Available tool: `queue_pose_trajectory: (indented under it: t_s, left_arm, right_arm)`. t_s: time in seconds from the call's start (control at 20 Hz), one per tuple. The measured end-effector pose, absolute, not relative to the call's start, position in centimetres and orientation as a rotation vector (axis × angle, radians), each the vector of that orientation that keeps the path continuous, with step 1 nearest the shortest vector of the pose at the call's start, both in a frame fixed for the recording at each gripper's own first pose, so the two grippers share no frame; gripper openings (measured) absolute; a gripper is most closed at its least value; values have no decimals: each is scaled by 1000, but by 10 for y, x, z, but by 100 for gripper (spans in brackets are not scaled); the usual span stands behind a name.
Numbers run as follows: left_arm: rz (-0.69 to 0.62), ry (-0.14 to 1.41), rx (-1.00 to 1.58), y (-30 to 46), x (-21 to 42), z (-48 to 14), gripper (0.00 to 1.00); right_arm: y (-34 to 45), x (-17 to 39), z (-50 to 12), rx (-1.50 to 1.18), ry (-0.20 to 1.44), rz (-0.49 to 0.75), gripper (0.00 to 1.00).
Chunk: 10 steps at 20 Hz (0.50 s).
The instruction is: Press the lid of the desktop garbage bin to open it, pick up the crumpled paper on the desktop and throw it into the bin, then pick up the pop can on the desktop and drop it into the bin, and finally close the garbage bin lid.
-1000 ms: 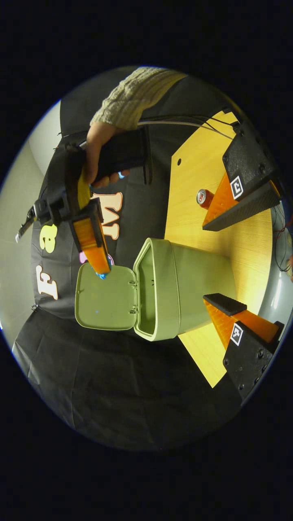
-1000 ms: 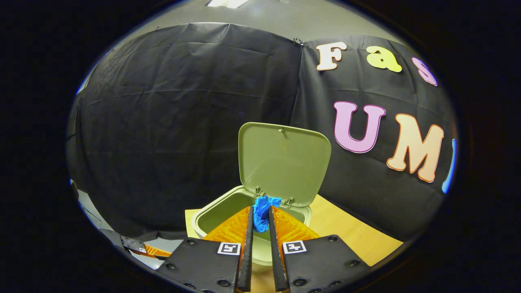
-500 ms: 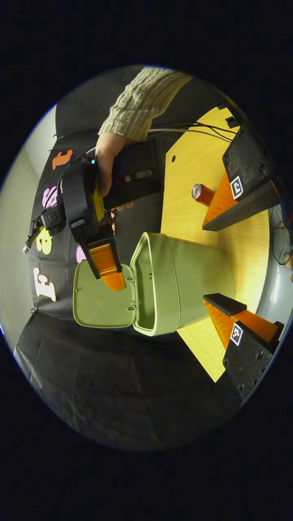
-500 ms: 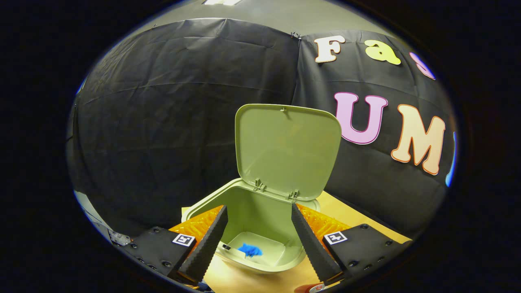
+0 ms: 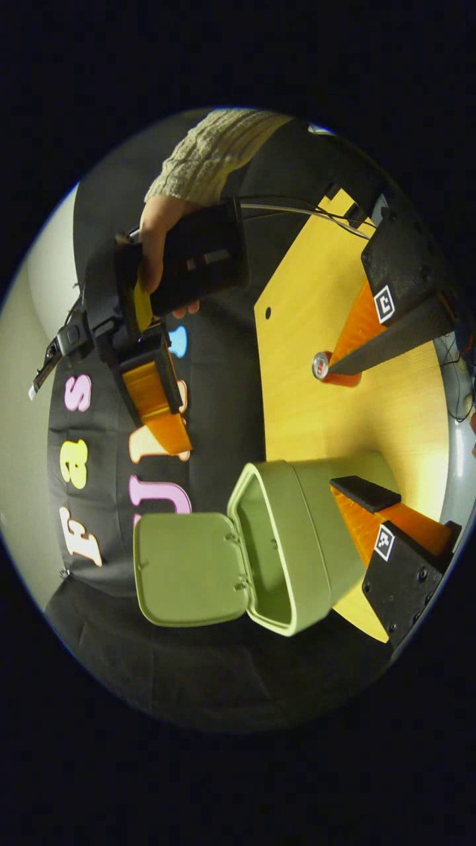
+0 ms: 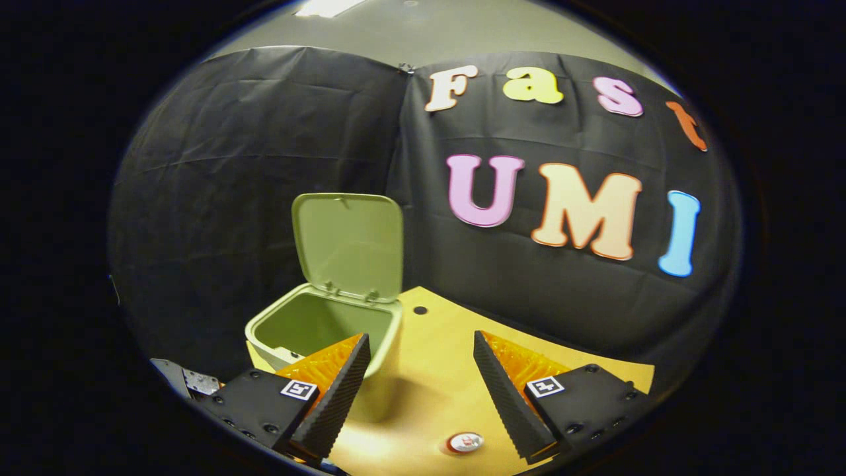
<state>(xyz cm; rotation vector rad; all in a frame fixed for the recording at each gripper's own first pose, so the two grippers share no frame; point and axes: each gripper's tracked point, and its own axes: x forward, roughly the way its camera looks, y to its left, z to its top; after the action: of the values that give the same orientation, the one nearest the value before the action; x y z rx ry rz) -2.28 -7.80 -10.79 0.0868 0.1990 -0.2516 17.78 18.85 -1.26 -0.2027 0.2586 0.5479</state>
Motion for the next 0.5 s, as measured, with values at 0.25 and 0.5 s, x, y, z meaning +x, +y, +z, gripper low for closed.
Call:
queue_pose_trajectory:
  t_s: [0.25,0.5]
  left_arm:
    - [-408,168,132,-121,7,-102,94]
    - [-472,145,143,-149,46,-114,96]
  right_arm:
    - [88,142,-11,-92,286,309,98]
    - [10,104,-12,-14,258,101,99]
